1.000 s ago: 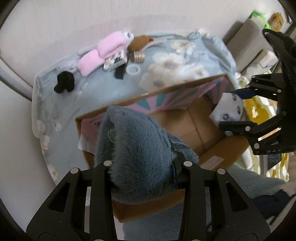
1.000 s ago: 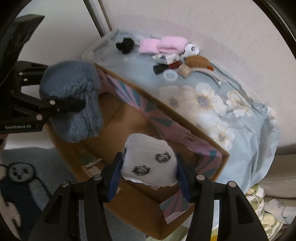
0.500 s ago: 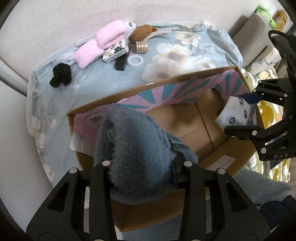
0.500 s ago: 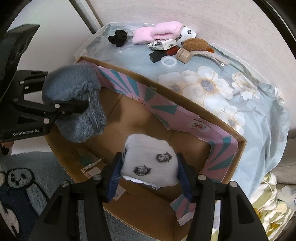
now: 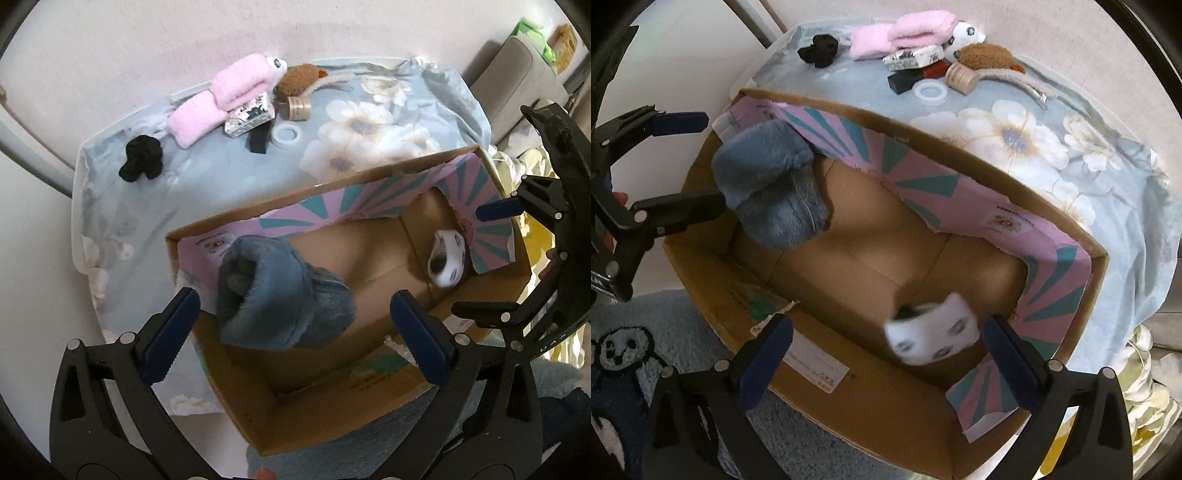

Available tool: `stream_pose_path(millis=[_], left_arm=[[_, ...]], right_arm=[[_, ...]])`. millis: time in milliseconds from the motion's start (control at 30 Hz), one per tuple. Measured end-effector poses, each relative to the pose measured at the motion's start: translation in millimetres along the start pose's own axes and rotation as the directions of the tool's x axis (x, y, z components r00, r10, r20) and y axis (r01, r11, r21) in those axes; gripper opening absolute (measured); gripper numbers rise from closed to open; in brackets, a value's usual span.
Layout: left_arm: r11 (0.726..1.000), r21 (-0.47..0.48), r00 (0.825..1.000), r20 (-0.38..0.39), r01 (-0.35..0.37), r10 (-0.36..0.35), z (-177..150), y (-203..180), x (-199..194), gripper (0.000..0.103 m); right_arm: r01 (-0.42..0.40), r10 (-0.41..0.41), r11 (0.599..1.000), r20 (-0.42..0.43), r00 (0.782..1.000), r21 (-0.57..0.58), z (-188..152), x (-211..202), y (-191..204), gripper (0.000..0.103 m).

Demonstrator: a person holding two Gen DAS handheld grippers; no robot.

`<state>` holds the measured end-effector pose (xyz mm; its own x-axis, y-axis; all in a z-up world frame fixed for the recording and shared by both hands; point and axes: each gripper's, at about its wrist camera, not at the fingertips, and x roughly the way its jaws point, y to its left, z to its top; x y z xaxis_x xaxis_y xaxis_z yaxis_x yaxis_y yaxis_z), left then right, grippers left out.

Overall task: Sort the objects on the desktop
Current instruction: 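Lower slipper and sock into the cardboard box and open both tools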

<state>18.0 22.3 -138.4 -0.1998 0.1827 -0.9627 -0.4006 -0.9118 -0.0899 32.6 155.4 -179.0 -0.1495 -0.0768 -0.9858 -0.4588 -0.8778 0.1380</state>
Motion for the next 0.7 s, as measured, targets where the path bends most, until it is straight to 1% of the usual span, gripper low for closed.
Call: stream_pose_path(millis=[100,200,267,333,467,533,567,633,700], left_arm=[[1.000,-0.012,1.000,-0.012,0.010,-0.010,1,4,-3,0.103],[1.000,-0.013,1.000,-0.010,-0.017,0.017,1,7,-7,0.103],[1.000,-0.021,1.000,0.001,-0.012,0.012,1,9,-10,0.103],[0.999,-0.032,1.000,0.009,0.001,0.000,1,11,-14,0.103],[0.998,-0.052,0.999,0.022,0.030,-0.029,3,15,-21,0.103],[0.997,-0.059,0.999,0.032,0.042,-0.040,5,16,-25,0.103],[0.992,-0.124,0.999,0.048,0.022,-0.016,5,17,-26,0.103],[0.993,-0.115,0.998,0.061,0.010,-0.003,8,16,-32,0.103],[0.995,-0.098,0.997,0.079,-0.016,0.024,9,14,-38,0.103]], right_arm=[[-0.004,0.002,0.999,0.029,1.000,0.050,1,-6,-5,0.103],[-0.030,0.025,0.996,0.062,0.998,0.084,3,-14,-10,0.103],[-0.051,0.044,0.992,0.059,0.997,0.117,5,-19,-11,0.103],[-0.073,0.069,0.988,0.038,0.997,0.135,6,-23,-10,0.103],[-0.041,0.036,0.992,0.036,0.999,0.123,10,-37,-1,0.103],[-0.008,0.004,0.993,0.040,0.999,0.117,13,-45,3,0.103],[0.010,-0.015,0.993,0.042,0.999,0.118,14,-48,3,0.103],[0.024,-0.028,0.991,0.026,0.999,0.132,17,-50,3,0.103],[-0.003,-0.002,0.989,0.034,0.999,0.150,19,-51,0,0.103]])
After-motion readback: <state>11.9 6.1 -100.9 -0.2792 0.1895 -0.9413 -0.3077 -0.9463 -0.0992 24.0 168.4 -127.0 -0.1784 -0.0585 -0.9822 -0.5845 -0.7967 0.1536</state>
